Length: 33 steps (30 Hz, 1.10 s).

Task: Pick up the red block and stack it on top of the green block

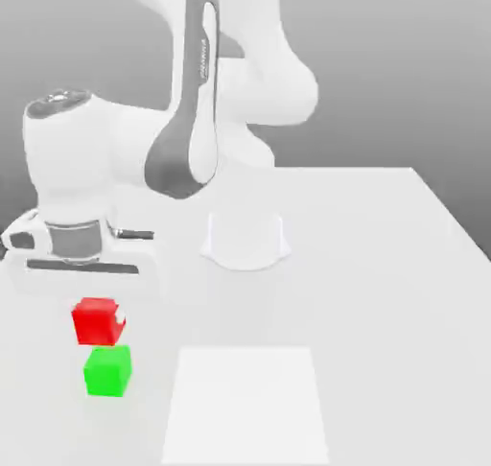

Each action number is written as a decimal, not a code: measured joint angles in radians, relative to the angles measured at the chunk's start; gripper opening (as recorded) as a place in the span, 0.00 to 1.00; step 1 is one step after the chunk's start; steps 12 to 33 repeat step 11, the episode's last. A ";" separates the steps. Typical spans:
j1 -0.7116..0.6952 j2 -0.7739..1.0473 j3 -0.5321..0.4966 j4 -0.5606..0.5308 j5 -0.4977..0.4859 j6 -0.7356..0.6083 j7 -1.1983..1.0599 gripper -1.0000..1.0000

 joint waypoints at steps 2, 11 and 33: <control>-0.005 0.024 0.008 0.001 0.014 0.022 -0.010 1.00; -0.006 -0.066 -0.004 -0.003 -0.041 -0.060 0.029 1.00; -0.006 -0.066 -0.004 -0.003 -0.041 -0.060 0.029 1.00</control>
